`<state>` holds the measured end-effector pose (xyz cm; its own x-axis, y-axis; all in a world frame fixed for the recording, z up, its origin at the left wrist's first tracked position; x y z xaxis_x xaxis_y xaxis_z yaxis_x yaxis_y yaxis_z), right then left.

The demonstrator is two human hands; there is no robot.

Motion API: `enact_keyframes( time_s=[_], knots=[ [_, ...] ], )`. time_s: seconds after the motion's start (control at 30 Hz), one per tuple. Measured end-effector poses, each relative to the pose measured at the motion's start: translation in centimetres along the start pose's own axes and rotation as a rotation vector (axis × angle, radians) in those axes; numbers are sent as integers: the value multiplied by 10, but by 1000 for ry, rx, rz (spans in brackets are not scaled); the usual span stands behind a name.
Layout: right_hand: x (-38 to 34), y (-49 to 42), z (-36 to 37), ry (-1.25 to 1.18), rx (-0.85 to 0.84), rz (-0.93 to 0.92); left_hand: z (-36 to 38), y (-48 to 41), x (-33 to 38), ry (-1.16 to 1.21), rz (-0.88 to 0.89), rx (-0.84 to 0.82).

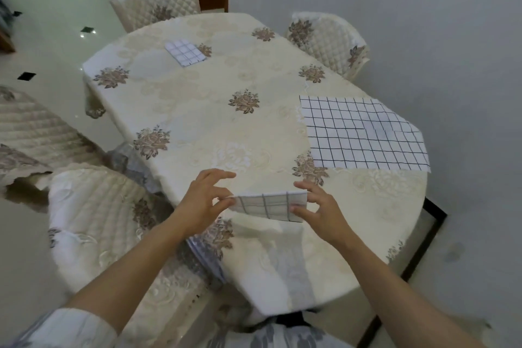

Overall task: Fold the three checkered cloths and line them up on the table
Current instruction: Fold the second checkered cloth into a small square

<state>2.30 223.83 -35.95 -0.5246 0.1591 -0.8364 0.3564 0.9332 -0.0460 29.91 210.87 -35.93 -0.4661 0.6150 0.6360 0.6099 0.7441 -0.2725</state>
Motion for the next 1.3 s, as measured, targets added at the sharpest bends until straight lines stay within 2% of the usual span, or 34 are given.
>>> enact_keyframes(
  time_s=[0.23, 0.37, 0.57, 0.73, 0.9, 1.1, 1.3],
  knots=[
    [-23, 30, -10, 43, 61, -32, -23, 7, 11, 29, 15, -9],
    [-32, 30, -20, 79, 72, -93, -44, 14, 19, -13, 3, 55],
    [-53, 18, -31, 30, 131, -201, -77, 32, 42, -102, -144, 235],
    [-76, 10, -25, 34, 140, -328, -83, 43, 58, -160, -299, 160],
    [-103, 19, -14, 27, 227, -343, -99, 49, 67, -77, -380, 258],
    [-146, 27, 7, 57, 289, -378, -142, 57, 43, 53, -413, 370],
    [-193, 23, 82, 134, 364, -311, -202, 90, -12, 20, -349, 289]
  ],
)
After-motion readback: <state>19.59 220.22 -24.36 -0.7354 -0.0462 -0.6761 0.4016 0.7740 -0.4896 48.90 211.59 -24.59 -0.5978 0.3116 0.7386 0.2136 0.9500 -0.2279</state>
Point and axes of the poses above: each hand's wrist, its own y-axis away from the middle knuckle, its own z-axis out of the palm, x = y × z, the point moved 1 cm from there along -y, towards the middle knuckle, and after that the axes turned 8 degrees about x, right-handed, at the moved point
